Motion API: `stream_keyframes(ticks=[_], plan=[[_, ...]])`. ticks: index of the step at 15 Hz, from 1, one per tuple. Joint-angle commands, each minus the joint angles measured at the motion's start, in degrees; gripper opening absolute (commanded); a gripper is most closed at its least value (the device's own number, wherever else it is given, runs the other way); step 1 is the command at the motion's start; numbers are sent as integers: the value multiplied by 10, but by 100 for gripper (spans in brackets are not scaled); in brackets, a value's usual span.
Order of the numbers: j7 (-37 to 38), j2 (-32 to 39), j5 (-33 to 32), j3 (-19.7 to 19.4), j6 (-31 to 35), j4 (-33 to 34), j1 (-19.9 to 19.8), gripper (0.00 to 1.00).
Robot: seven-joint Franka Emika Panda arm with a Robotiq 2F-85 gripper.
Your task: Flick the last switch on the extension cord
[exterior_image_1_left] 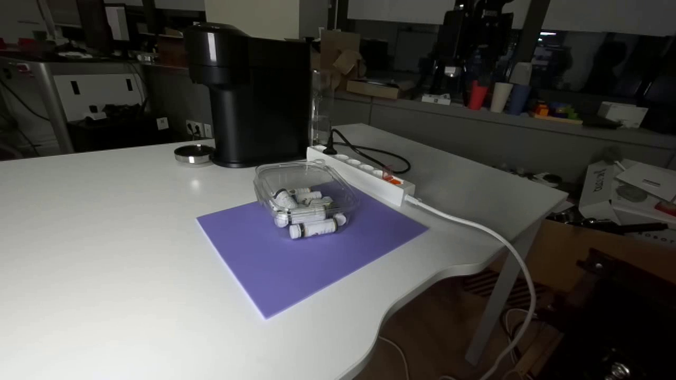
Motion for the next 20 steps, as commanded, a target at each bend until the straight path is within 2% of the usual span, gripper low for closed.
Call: stream_keyframes(ticks=[1,2,3,7,10,14,16,17,20], plan=[[-94,98,-6,-8,-2,87,-3,100],[-86,114,12,-5,-16,107,-6,100],[-69,71,1,-1,3,54,-7,100],[-74,115,3,2,0,93,-11,100],[-74,155,21,12,42,120,-11,100],[-81,223,88,39,91,167,-20,100],[-96,257,146,66,84,199,-36,100],[-77,218,105,53,92,152,-26,100],[-81,254,130,70,93,183,-36,100]])
